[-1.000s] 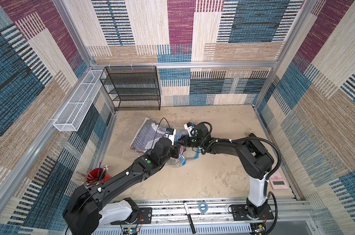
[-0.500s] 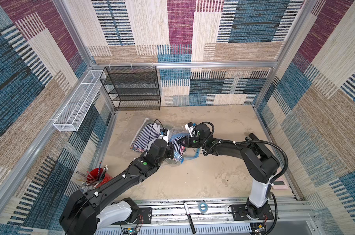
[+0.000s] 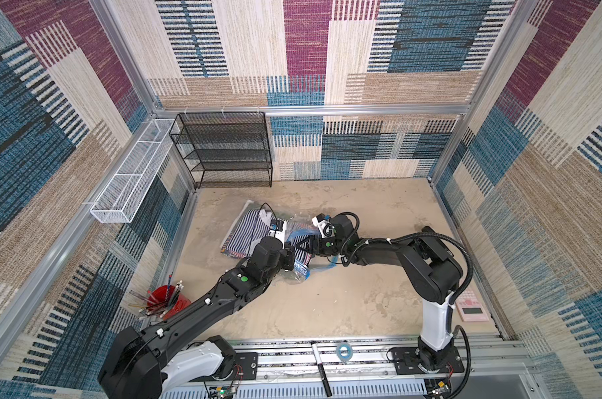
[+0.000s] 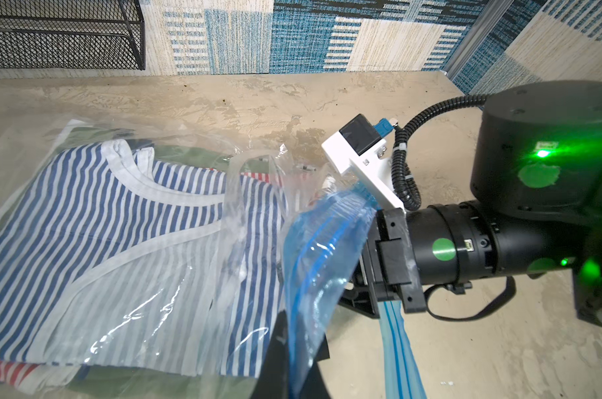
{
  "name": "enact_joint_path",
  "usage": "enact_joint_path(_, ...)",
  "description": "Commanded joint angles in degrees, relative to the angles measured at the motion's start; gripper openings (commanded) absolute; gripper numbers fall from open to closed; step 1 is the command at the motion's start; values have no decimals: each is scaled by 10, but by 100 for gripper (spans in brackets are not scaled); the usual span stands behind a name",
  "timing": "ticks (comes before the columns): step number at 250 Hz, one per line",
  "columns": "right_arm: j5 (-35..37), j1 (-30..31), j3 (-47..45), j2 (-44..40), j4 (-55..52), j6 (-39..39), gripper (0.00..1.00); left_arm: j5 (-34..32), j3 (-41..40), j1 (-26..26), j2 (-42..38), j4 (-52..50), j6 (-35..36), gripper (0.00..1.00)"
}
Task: Take the tank top out of the vacuum bag
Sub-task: Take out the tank top from the vacuum bag.
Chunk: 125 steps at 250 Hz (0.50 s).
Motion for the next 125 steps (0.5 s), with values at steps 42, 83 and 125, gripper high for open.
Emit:
enact_joint_path(42, 21, -9, -4, 9, -24, 6, 64, 7, 10, 0, 13, -5, -2, 0)
enact_joint_path(83, 29, -12, -12, -2, -35, 5, 64, 11, 10, 1, 15, -4, -1, 0)
enact_joint_path(125, 39, -12, -28, -14, -34, 4, 64, 20, 4, 0, 11, 0, -4, 0)
